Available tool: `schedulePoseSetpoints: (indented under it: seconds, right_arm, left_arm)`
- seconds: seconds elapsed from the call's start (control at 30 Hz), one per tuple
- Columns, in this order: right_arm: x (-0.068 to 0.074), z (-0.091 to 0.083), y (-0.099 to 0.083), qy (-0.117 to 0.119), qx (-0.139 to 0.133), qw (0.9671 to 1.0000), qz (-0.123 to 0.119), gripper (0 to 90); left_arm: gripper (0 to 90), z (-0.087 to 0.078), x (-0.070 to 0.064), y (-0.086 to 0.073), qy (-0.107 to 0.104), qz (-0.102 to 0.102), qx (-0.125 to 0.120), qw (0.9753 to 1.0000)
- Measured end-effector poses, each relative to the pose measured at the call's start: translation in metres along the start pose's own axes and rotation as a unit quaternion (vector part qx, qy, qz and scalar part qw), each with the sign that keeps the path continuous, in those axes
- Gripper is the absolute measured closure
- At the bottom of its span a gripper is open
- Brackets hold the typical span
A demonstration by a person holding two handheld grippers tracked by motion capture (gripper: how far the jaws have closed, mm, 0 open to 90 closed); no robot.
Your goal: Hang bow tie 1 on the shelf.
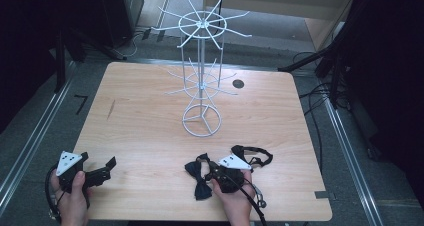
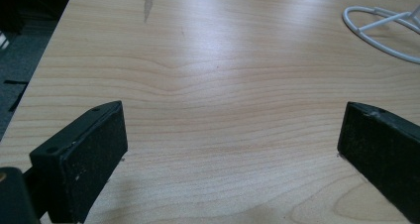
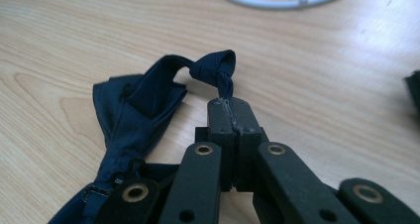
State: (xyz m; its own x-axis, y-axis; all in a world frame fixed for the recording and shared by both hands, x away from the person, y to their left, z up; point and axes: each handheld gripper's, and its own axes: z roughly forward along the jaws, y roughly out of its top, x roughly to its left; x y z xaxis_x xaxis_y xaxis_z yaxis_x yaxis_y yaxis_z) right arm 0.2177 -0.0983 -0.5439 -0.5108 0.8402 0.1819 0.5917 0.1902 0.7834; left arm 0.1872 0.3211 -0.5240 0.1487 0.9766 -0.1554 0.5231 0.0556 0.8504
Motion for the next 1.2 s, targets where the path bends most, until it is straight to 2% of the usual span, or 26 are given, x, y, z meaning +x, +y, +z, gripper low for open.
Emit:
schedulePoseSetpoints:
  seconds: [0.03,0.07,0.2,0.33,0.43,0.63,0.7,0.77,1.07,1.2]
  right_arm:
    - [0.001,-0.003,0.0,0.001,-0.008,1.0,-0.002,90.0]
    - [0.002,-0.008,0.001,0.001,-0.027,0.9996,-0.005,90.0]
    - [0.003,-0.015,0.005,-0.002,-0.048,0.9988,-0.011,90.0]
    - [0.003,-0.025,0.015,-0.002,-0.073,0.9973,-0.012,90.0]
    - [0.004,-0.031,0.024,-0.002,-0.088,0.996,-0.016,90.0]
    - [0.005,-0.039,0.039,-0.011,-0.109,0.9936,-0.027,90.0]
    - [0.004,-0.041,0.045,-0.014,-0.111,0.9933,-0.026,90.0]
    - [0.003,-0.045,0.051,-0.018,-0.111,0.9929,-0.037,90.0]
    - [-0.005,-0.061,0.074,-0.012,-0.141,0.9892,-0.039,90.0]
    - [-0.006,-0.062,0.077,-0.011,-0.147,0.9884,-0.038,90.0]
  left_arm:
    - [0.0,0.0,0.0,0.0,-0.001,0.001,0.002,1.0]
    - [0.0,0.0,0.0,0.0,-0.001,0.002,0.003,1.0]
    - [0.0,0.001,0.0,0.0,-0.001,0.001,0.004,1.0]
    - [0.0,0.001,0.003,0.001,-0.002,-0.008,0.004,1.0]
    - [0.0,0.001,0.002,0.001,-0.001,-0.006,0.004,1.0]
    - [0.0,0.001,0.003,0.001,-0.002,-0.008,0.001,1.0]
    - [0.0,0.0,0.003,0.001,-0.001,-0.01,-0.002,0.9999]
    - [0.0,-0.001,0.003,0.0,-0.002,-0.012,-0.004,0.9999]
    - [0.0,0.0,0.0,0.0,-0.001,0.004,0.001,1.0]
    - [0.0,0.001,0.0,0.001,0.0,0.0,0.001,1.0]
